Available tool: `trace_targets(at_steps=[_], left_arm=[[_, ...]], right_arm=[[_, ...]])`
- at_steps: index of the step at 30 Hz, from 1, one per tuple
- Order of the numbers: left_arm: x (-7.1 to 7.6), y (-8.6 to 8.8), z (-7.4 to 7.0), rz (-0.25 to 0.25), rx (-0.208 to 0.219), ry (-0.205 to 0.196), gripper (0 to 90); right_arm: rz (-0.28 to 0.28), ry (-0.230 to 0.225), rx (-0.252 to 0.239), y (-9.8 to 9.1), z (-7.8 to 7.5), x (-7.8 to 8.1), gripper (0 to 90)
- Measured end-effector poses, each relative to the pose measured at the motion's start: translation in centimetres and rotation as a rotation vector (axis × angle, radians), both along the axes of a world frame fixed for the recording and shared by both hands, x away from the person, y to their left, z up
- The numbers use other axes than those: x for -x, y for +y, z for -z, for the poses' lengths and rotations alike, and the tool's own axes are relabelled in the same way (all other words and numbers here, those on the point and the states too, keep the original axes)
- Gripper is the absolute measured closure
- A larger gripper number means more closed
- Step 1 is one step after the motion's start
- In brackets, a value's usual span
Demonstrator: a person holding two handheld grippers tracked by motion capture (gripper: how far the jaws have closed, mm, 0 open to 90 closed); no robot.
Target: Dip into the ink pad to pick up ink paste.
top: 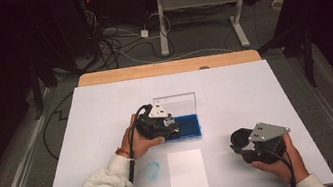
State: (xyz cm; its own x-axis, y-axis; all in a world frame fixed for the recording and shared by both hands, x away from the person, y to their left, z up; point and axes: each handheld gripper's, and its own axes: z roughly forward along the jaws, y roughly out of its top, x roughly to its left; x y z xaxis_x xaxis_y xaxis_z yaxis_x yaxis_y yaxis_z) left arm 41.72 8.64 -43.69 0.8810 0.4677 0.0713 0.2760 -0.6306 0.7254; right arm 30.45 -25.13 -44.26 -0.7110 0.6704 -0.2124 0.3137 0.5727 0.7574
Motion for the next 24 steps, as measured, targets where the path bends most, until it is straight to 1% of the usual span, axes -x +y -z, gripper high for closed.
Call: trace_targets(at_steps=[1, 2, 4, 6, 8, 10, 11, 12, 14, 15, 17, 21, 24], left_arm=[[0.00, -0.06, 0.02, -0.002, 0.001, 0.000, 55.2], [0.04, -0.17, -0.03, 0.002, -0.013, -0.007, 55.2], [0.17, -0.41, 0.01, -0.005, -0.016, -0.016, 55.2], [0.05, -0.22, 0.04, -0.002, -0.008, -0.006, 55.2], [0.11, -0.29, 0.03, -0.006, -0.009, -0.009, 55.2], [0.34, -0.64, -0.08, -0.009, -0.037, -0.026, 55.2], [0.31, -0.63, -0.16, -0.004, -0.048, -0.026, 55.2], [0.30, -0.58, -0.13, -0.008, -0.040, -0.021, 55.2], [0.21, -0.41, -0.14, -0.005, -0.036, -0.013, 55.2], [0.24, -0.47, -0.17, -0.007, -0.040, -0.013, 55.2], [0.38, -0.69, -0.35, -0.009, -0.067, -0.018, 55.2], [0.30, -0.69, -0.55, -0.006, -0.084, -0.007, 55.2], [0.28, -0.79, -0.58, -0.009, -0.085, -0.004, 55.2]], right_arm=[[-0.002, 0.000, -0.001, -0.04, -0.03, 0.02, 38.8], [-0.003, -0.003, 0.000, -0.07, -0.06, 0.03, 38.8], [-0.002, -0.003, -0.002, -0.11, -0.06, 0.02, 38.8], [-0.001, -0.002, 0.001, -0.06, -0.04, 0.04, 38.8], [-0.004, -0.001, 0.002, 0.01, -0.05, 0.06, 38.8], [-0.005, -0.001, 0.003, 0.07, -0.04, 0.07, 38.8], [-0.001, 0.003, 0.002, 0.09, -0.01, 0.07, 38.8], [-0.003, 0.001, 0.004, 0.08, 0.00, 0.03, 38.8], [-0.004, 0.002, 0.005, 0.06, 0.00, 0.04, 38.8], [0.000, 0.004, 0.003, 0.07, -0.01, 0.09, 38.8], [0.001, 0.004, 0.001, 0.02, -0.02, 0.08, 38.8], [-0.006, 0.006, 0.007, 0.04, 0.06, -0.01, 38.8], [-0.006, 0.004, 0.008, 0.10, -0.01, 0.07, 38.8]])
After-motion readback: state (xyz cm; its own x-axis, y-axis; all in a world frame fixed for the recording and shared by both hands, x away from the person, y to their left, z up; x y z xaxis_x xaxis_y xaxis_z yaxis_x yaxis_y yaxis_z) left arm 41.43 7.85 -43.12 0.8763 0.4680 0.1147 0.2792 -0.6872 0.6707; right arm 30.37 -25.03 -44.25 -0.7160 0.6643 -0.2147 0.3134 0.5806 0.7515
